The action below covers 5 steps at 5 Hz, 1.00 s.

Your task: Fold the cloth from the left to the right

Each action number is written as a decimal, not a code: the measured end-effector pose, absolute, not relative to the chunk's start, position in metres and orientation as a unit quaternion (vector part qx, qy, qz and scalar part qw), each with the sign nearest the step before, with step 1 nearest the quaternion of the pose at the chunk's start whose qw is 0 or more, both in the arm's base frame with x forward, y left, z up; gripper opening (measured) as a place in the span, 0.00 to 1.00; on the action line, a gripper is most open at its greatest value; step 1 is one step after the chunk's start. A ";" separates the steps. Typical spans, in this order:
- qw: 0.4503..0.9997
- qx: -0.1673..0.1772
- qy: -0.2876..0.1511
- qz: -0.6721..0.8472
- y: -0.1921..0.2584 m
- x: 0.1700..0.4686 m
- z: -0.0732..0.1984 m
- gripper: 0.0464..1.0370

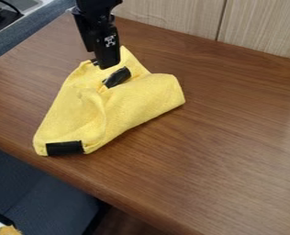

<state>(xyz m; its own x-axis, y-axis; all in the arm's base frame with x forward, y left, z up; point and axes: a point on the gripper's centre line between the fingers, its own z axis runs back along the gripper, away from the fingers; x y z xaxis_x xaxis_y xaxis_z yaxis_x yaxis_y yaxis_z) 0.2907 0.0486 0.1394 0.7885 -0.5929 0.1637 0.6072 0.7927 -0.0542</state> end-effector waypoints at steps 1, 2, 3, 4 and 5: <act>0.946 -0.062 -0.057 -0.314 0.048 0.291 0.131 0.96; 0.951 -0.066 -0.058 -0.295 0.059 0.311 0.128 0.96; 0.960 -0.071 -0.054 -0.264 0.080 0.336 0.122 0.96; 0.966 -0.082 -0.041 -0.240 0.097 0.352 0.108 0.96; 0.970 -0.077 -0.024 -0.228 0.106 0.357 0.091 0.96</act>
